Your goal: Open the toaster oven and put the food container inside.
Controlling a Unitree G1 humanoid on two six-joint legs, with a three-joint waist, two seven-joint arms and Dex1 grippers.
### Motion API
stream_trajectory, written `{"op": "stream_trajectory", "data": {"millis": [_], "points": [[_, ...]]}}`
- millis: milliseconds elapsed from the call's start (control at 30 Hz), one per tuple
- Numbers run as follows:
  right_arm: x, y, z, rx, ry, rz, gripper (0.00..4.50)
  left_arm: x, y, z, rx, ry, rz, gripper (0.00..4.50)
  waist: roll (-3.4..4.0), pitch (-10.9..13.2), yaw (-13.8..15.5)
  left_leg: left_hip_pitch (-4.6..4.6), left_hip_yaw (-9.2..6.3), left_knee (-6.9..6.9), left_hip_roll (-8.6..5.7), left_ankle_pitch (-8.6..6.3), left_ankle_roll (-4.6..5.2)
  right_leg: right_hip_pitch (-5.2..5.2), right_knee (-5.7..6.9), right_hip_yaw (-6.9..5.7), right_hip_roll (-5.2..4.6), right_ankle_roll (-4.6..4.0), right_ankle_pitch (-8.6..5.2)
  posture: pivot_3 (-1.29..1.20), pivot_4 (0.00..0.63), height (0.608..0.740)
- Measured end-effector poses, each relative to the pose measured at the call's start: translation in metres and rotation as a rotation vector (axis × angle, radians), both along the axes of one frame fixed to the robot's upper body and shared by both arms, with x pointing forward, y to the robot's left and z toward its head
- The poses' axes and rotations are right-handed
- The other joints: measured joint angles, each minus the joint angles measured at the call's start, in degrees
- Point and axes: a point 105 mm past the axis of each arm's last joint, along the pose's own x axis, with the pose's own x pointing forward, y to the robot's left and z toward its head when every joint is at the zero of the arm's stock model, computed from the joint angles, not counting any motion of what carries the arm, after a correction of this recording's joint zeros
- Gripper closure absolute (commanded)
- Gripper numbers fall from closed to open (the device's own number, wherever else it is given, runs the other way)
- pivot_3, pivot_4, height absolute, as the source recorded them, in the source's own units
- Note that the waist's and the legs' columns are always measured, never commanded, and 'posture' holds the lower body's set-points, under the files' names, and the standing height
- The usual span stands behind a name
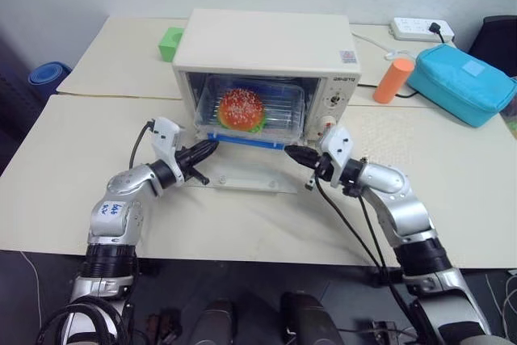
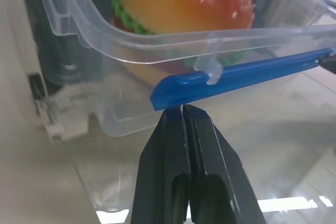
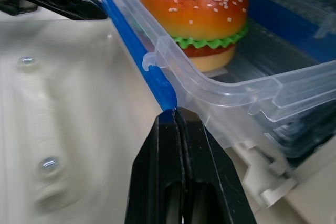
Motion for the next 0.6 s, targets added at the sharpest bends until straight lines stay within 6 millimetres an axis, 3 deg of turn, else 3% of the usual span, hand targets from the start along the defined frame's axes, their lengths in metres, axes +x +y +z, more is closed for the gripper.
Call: {"op": "stream_trajectory", "data": {"millis": [133, 333, 467, 600], "points": [[0.012, 0.001, 0.002, 0.037, 0.014, -0.038, 4.47, 0.006, -0.005, 0.000, -0.029, -0.014, 0.017, 4.45, 0.00, 0.00, -0.03, -0.03, 0.00, 0.00, 0.00, -0.01, 0.00, 0.00, 0.00, -0.01, 0.00, 0.00, 0.00, 0.00, 0.150, 0.740], [0.038, 0.007, 0.016, 0.104, 0.014, -0.127, 4.47, 0.030, -0.018, 0.010, -0.078, -0.062, 0.085, 4.45, 0.00, 0.00, -0.96, 0.00, 0.05, 0.04, 0.03, 0.04, -0.08, -0.07, 0.21, 0.01, 0.05, 0.01, 0.01, 0.00, 0.150, 0.740], [0.035, 0.012, 0.014, 0.140, 0.053, -0.110, 4.47, 0.035, -0.019, 0.014, -0.080, -0.078, 0.087, 4.45, 0.00, 0.00, -1.64, -0.02, 0.09, -0.07, 0.05, 0.04, -0.08, -0.14, 0.38, 0.04, 0.06, 0.01, 0.00, 0.00, 0.150, 0.740], [0.013, 0.013, 0.007, 0.154, 0.125, -0.026, 4.50, 0.022, -0.005, 0.008, -0.029, -0.046, 0.039, 4.27, 0.00, 0.00, -1.61, -0.13, 0.08, -0.14, 0.08, 0.02, -0.08, -0.25, 0.34, 0.07, 0.06, 0.01, 0.00, 0.00, 0.150, 0.740]]}}
